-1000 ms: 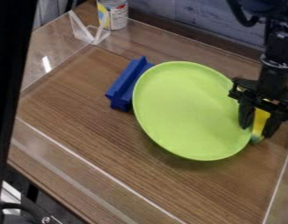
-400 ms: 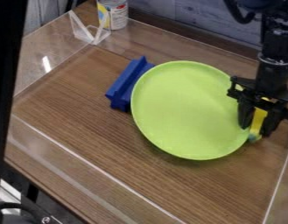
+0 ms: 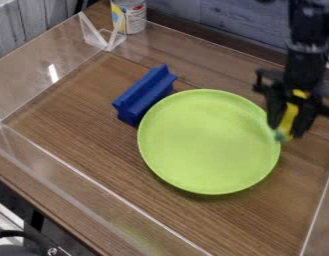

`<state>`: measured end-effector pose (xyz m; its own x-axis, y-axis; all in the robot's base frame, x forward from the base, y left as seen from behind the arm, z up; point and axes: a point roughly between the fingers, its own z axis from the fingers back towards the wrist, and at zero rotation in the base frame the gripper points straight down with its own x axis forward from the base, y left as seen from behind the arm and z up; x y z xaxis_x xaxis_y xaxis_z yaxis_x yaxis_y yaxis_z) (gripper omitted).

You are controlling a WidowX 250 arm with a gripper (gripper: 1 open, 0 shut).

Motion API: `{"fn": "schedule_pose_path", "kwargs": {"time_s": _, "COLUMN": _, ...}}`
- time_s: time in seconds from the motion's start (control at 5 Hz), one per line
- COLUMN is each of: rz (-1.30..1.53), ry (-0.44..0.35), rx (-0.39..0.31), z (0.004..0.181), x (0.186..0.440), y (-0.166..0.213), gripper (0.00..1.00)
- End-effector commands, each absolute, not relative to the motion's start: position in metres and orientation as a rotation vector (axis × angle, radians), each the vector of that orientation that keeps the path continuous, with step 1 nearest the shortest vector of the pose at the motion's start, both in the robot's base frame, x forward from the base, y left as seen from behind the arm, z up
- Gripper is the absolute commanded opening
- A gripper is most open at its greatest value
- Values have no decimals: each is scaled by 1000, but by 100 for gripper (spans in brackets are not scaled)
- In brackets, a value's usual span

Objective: Put the banana in the green plate

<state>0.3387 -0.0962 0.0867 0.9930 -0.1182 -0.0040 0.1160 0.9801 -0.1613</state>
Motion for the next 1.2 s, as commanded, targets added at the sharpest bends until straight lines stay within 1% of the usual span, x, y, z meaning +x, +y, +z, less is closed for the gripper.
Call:
{"fn": "schedule_pose_path", "kwargs": {"time_s": 0.0, "rz": -80, "ry": -81, "rx": -175, "z": 128, "x": 339, "y": -57, "gripper": 0}}
{"fn": "schedule_pose_path", "kwargs": {"time_s": 0.2, "rz": -55, "ry": -81, "rx": -162, "z": 127, "x": 337, "y": -14, "gripper": 0}}
{"fn": "schedule_pose_path", "kwargs": {"time_s": 0.4, "rz": -69, "ry": -76, "rx": -145, "z": 118, "x": 328, "y": 12, "gripper": 0}}
{"fn": "schedule_pose_path", "kwargs": {"time_s": 0.6, "rz": -94, "ry": -59, "rx": -143, "z": 105, "x": 323, "y": 6, "gripper": 0}}
{"fn": "schedule_pose_path", "kwargs": {"time_s": 1.0, "rz": -150, "ry": -44, "rx": -150, "z": 87, "x": 324, "y": -25, "gripper": 0}}
